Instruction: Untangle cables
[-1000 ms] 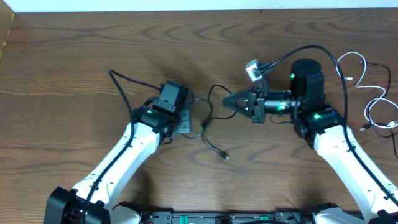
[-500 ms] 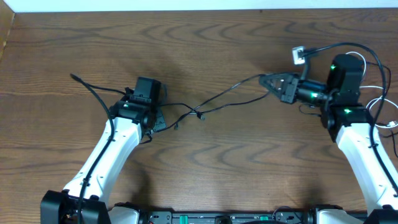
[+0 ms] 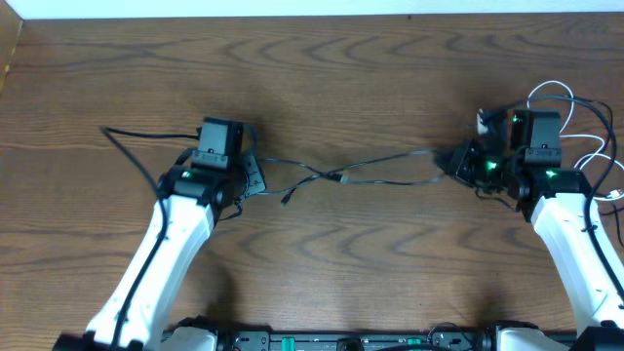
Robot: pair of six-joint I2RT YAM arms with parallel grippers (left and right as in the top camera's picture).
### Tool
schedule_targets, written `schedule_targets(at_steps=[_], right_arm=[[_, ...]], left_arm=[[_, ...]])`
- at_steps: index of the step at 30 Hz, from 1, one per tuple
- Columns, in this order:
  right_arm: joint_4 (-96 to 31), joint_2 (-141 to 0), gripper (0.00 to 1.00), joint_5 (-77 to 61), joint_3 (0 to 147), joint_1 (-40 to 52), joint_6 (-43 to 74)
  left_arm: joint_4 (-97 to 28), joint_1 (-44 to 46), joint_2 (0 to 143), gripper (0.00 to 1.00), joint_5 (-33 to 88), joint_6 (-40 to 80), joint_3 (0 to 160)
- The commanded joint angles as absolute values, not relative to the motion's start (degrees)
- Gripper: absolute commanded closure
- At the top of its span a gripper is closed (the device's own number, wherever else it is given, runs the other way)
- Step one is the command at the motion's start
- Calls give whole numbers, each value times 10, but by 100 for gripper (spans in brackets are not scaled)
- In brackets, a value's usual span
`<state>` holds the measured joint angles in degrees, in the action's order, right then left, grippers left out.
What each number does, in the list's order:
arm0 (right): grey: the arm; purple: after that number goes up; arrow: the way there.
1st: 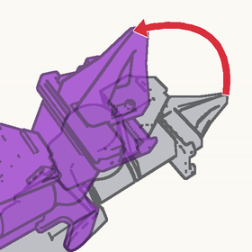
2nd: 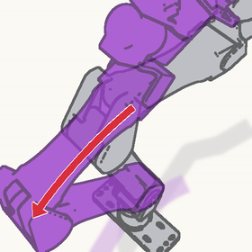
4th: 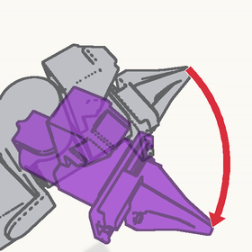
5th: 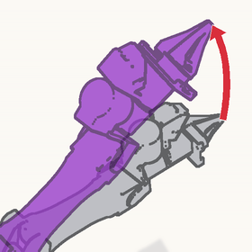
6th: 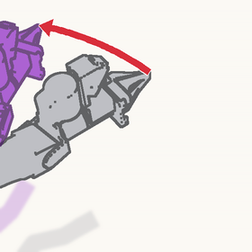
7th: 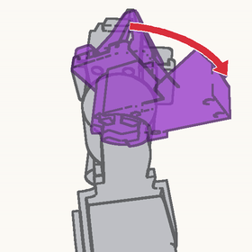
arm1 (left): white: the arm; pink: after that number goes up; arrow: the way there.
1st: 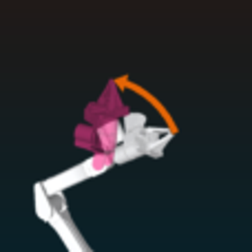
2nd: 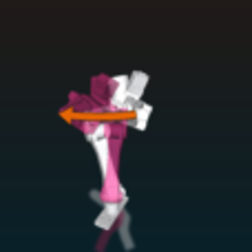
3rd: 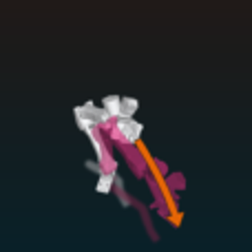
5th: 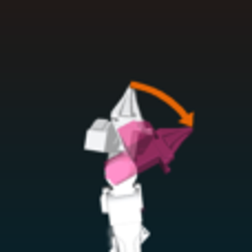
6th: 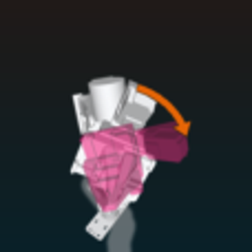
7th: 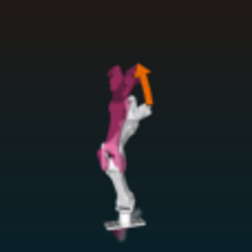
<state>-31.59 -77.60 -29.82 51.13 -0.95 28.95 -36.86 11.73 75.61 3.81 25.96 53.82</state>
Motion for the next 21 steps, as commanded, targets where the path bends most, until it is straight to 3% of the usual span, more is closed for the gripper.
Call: schedule_targets(at_steps=[1,9,17,21], right_arm=[[-349,-771,99,-82,513,-17,282],[-370,-772,99,-25,513,-17,282],[-364,-771,99,-81,513,-17,281],[-334,-771,99,-188,513,-12,218]], left_arm=[[-368,112,713,92,35,262,546],[-368,112,641,92,37,263,546],[-368,112,633,92,102,262,546],[-366,114,634,92,144,262,546]])
